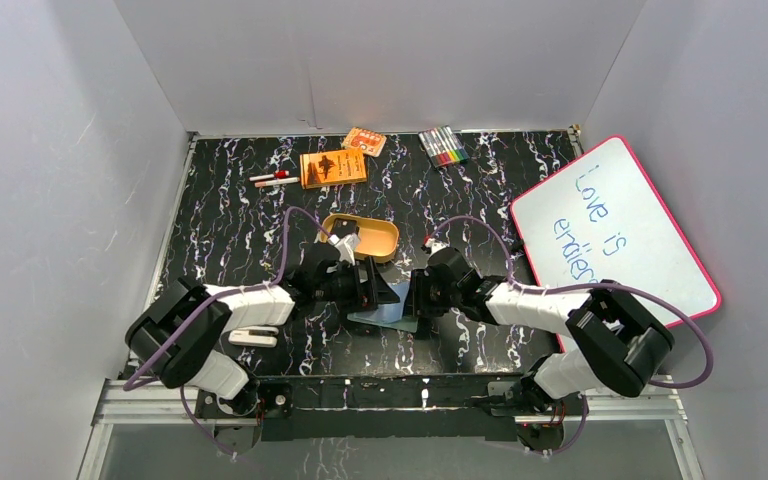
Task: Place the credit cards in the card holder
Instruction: Open the card holder at the center of the board.
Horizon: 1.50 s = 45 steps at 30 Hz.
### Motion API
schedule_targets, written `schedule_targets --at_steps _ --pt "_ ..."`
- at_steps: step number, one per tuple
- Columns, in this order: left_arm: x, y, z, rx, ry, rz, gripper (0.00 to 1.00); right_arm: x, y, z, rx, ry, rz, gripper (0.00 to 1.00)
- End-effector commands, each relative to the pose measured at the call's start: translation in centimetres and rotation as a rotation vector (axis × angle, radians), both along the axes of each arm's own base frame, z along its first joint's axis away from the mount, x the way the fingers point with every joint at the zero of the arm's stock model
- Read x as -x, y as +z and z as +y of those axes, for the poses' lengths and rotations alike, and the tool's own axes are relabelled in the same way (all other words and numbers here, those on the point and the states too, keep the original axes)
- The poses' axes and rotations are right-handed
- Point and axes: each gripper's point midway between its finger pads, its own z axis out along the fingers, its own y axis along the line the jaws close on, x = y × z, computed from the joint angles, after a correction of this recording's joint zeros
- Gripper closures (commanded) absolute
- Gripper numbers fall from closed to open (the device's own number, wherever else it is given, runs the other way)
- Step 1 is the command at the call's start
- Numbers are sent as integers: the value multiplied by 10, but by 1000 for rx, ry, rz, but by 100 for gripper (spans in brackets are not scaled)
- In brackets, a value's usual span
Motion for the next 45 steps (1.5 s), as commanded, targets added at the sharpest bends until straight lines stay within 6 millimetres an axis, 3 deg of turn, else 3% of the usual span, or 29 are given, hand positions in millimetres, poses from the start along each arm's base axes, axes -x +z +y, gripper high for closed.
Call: schedule_targets --at_steps 1,12,16,20,24,35,45 --pt "3 7 -14 74 -62 12 21 10 -29 -23 109 7 39 57" --pt "1 22 -38 205 -128 29 25 11 -33 -32 101 -11 40 55" --pt "-5 28 -35 195 -94 -11 39 10 -30 -32 91 -11 32 56" --pt "-7 24 -28 144 -67 -23 59 10 -29 -32 85 -10 29 57" --pt "-10 18 -20 82 -39 -36 72 10 -26 -32 81 -10 24 57" --pt "-17 1 -12 -30 -19 -40 100 11 -7 -37 73 -7 -5 49" --pt "-17 -3 -11 -40 -18 -35 100 8 21 -44 75 -24 -58 43"
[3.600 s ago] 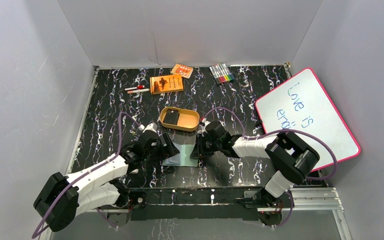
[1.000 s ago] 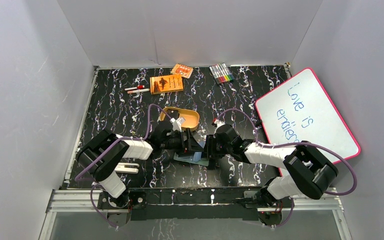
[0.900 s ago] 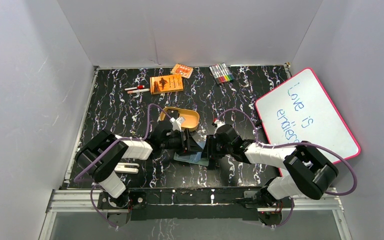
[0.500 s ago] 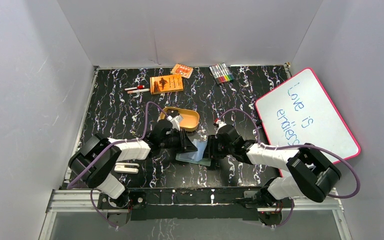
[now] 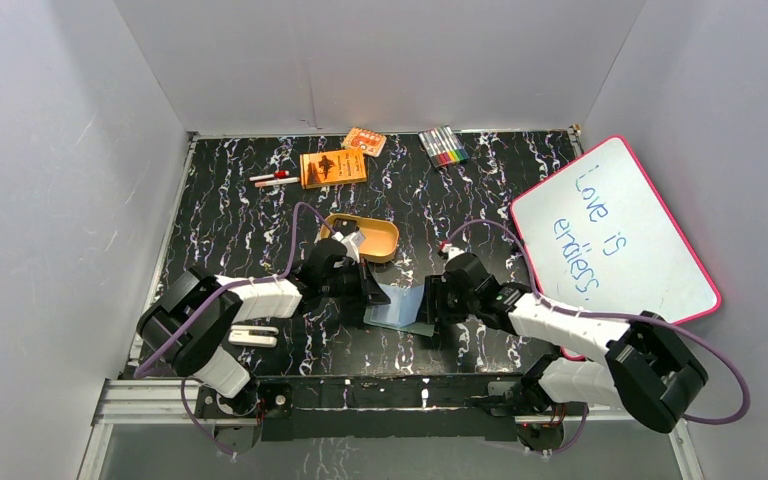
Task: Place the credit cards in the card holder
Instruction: Open the card holder at the center of the board.
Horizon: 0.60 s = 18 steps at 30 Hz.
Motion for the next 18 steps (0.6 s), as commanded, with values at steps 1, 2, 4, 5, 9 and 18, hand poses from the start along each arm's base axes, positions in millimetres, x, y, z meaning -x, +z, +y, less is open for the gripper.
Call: schedule_targets --at_steps 1,2,4,5,9,18 --pt "-6 9 -5 7 -8 -36 100 -7 16 -8 27 -22 -44 42" --pt "-6 9 -4 6 -7 -35 100 -10 23 -7 22 -26 -58 41" --pt "-6 8 -4 3 -6 -33 100 -13 37 -7 9 -32 -89 39" --pt "-6 7 -4 1 -7 -33 100 -16 47 -6 -4 -30 -112 39" --pt "-5 5 -4 -3 -7 -28 100 -22 87 -2 -51 -25 -182 38" --pt "-6 5 -1 -11 10 -32 100 -28 118 37 -204 44 -174 54"
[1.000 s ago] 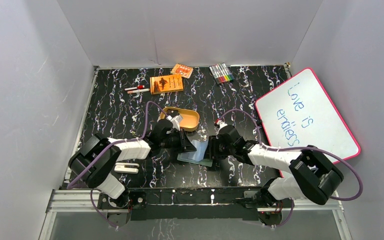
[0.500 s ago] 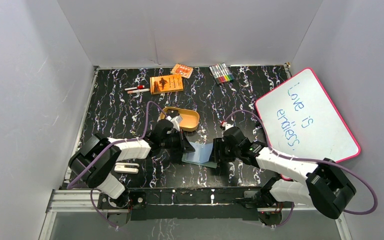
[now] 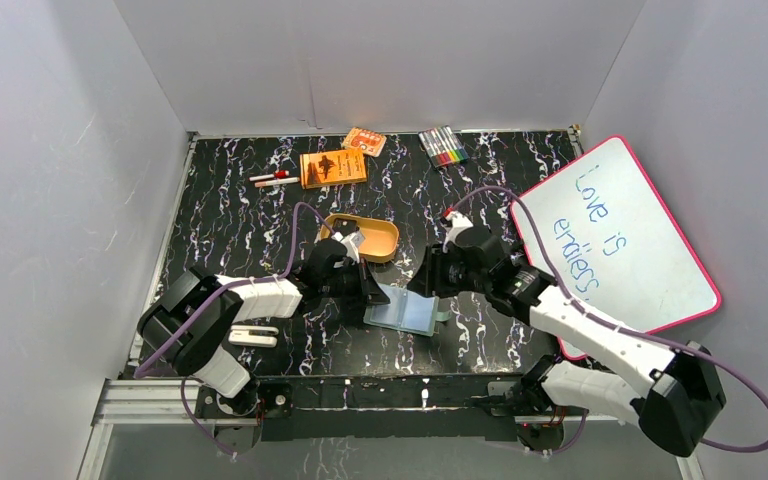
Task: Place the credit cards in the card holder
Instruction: Open the card holder at the center of the board.
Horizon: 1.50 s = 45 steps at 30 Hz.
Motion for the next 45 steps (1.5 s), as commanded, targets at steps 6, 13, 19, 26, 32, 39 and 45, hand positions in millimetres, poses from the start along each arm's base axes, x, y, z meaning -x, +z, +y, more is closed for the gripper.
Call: schedule_targets --at_steps 6,13,19,26,32,39,45 --pt "-7 12 13 -44 63 -62 100 1 -43 35 -76 52 160 61" --pt "-3 12 39 -121 133 -92 100 -3 -72 48 -41 104 198 63" --pt "6 19 59 -111 216 -108 100 -3 -91 53 7 139 237 61" --pt "14 36 76 -91 265 -142 100 -12 -102 60 53 180 233 55" --pt "21 35 84 -104 276 -136 100 -11 -106 74 82 287 209 55" --pt "23 33 93 -134 295 -142 100 -3 -110 87 136 440 192 53" --pt "10 17 121 -317 393 -142 68 -7 -94 87 130 423 154 50"
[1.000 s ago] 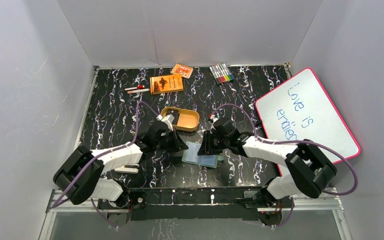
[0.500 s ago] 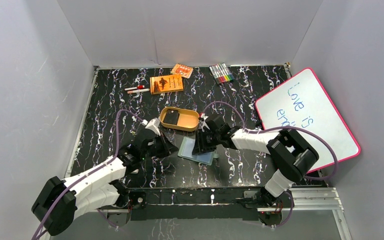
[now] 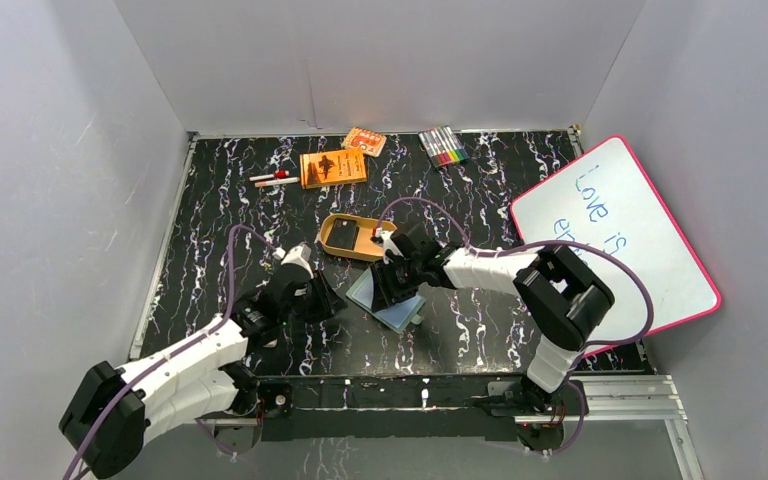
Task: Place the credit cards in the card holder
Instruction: Open the card holder at the center of the board.
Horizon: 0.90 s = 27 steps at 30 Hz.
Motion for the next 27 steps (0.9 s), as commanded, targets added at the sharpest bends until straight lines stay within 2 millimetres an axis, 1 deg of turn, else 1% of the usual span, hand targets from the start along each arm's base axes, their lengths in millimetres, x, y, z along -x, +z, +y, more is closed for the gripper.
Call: schedule_targets --at_steps 1,2,4,5,9,12,15,17,20,22,23,27 --pt "-15 -9 21 -158 89 5 55 -4 21 3 -24 15 -44 50" --pt "-19 -10 19 -177 76 0 46 -4 23 4 -29 9 -44 49" --pt "-29 -12 12 -200 57 5 31 -3 25 3 -32 -4 -42 49" --pt "-33 -15 8 -208 39 14 29 -3 24 2 -30 -10 -42 49" --pt "-46 -25 -11 -214 -34 37 26 -1 17 -6 -8 -31 -40 49" --pt "-58 -26 -19 -203 -47 19 26 2 13 -13 8 -41 -42 49" --pt "-64 -29 -24 -198 -57 22 26 5 10 -20 20 -49 -45 49" --pt "-66 -36 -26 -205 -66 38 27 7 8 -25 21 -55 -47 49" --pt "-61 -47 -33 -196 -105 81 30 9 6 -35 21 -71 -43 49" --pt "-58 -54 -35 -197 -122 103 35 11 6 -41 16 -83 -38 49" --pt "-56 -57 -35 -196 -129 113 38 12 6 -44 13 -89 -37 49" --pt "-48 -63 -39 -172 -154 141 64 13 13 -53 -10 -123 -44 48"
